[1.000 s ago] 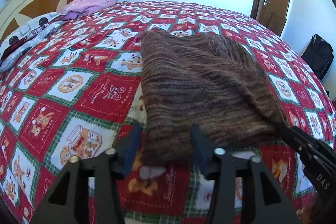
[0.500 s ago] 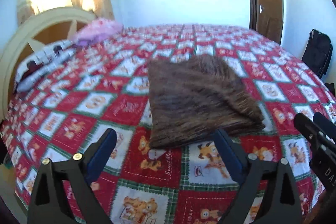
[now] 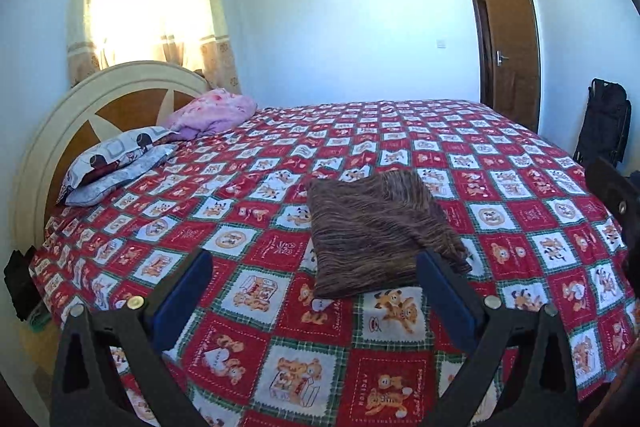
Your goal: Fold small clothes
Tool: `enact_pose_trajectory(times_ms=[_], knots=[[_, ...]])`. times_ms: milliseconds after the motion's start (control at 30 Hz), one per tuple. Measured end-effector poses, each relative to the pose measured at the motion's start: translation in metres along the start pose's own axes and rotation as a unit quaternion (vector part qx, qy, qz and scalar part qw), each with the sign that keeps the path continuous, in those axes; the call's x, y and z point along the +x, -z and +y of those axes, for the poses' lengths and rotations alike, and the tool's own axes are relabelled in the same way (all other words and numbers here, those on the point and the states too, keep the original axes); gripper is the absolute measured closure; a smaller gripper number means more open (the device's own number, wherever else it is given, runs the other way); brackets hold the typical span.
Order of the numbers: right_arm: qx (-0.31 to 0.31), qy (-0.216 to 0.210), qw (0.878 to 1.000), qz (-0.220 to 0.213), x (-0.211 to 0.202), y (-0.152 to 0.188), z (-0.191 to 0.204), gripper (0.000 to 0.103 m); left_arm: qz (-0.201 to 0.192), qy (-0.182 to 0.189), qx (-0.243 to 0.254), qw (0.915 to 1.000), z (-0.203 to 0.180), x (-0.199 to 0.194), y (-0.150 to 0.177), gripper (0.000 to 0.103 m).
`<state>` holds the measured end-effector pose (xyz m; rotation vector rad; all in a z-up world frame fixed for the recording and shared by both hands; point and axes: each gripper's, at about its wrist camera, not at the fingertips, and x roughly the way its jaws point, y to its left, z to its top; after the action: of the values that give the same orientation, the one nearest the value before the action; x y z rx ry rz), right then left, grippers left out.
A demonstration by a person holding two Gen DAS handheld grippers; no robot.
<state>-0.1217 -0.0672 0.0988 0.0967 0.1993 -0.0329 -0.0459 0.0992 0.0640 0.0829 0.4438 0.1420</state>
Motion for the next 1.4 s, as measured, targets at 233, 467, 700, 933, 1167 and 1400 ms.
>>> enact_pose_trajectory(times_ms=[233,467,700,933,1167,1400], knots=[[-0.002,-0.007,1.0,-0.017,-0.027,-0.003,0.003,0.02,-0.026,0.002,-0.023,0.9994,0.006,-0.029,0.002,0.0],[0.002,-0.004,1.0,-0.023,-0.036,-0.004,-0.001,0.02,-0.038,-0.01,-0.017,0.9991,0.004,-0.038,0.002,0.0],[0.001,-0.007,1.0,-0.027,-0.04,-0.004,-0.002,0.02,-0.032,-0.01,-0.004,0.9994,0.0,-0.04,0.004,0.0],[0.012,-0.001,1.0,-0.019,-0.036,-0.002,-0.009,0.019,-0.022,-0.011,0.001,0.9997,-0.002,-0.036,0.005,0.0],[0.017,0.002,1.0,-0.007,-0.031,0.002,-0.013,0.019,-0.004,-0.012,0.002,0.9999,-0.002,-0.027,0.006,0.0],[0.018,0.003,1.0,-0.005,-0.029,0.002,-0.015,0.019,-0.001,-0.01,0.003,0.9999,-0.003,-0.026,0.007,0.0]])
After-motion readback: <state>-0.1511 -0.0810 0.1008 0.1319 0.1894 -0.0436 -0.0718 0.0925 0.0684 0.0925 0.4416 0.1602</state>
